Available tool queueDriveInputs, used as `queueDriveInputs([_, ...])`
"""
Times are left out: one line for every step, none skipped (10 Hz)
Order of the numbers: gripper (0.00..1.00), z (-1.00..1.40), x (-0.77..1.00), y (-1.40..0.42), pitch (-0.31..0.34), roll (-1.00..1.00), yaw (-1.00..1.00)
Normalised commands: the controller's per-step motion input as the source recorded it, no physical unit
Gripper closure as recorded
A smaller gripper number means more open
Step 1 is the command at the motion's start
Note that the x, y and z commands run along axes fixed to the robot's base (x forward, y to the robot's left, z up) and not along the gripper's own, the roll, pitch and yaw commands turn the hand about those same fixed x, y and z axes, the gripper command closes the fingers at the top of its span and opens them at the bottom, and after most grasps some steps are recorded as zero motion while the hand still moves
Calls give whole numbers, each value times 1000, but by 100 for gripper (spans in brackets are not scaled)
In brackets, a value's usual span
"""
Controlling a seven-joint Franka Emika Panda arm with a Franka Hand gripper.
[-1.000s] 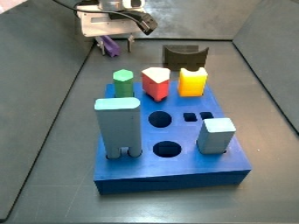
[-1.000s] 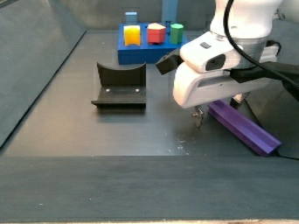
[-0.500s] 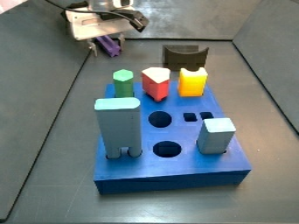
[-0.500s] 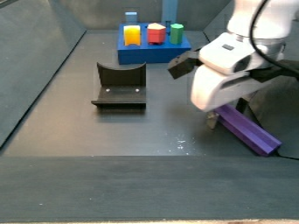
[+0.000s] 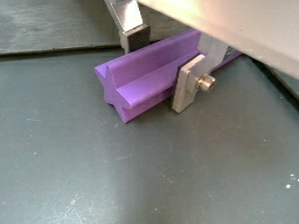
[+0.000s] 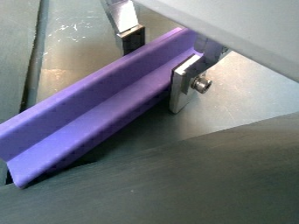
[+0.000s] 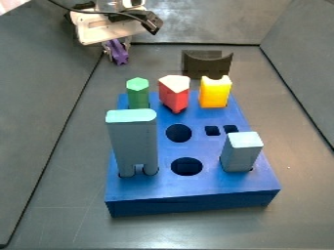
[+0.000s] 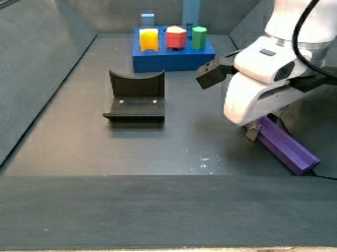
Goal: Pick up the star object. Move up. Place the star object on the fixture. Regrasp the star object. Move to above the board. Insert the star object.
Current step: Pick up the star object.
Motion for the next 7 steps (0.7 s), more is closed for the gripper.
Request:
queueDriveInputs([100, 0, 0, 0, 0, 0, 0])
queueDriveInputs([100, 0, 0, 0, 0, 0, 0])
queueDriveInputs([100, 0, 0, 0, 0, 0, 0])
queueDriveInputs([100, 0, 0, 0, 0, 0, 0])
queueDriveInputs([100, 0, 0, 0, 0, 0, 0])
queueDriveInputs([100, 0, 0, 0, 0, 0, 0])
queueDriveInputs([100, 0, 0, 0, 0, 0, 0])
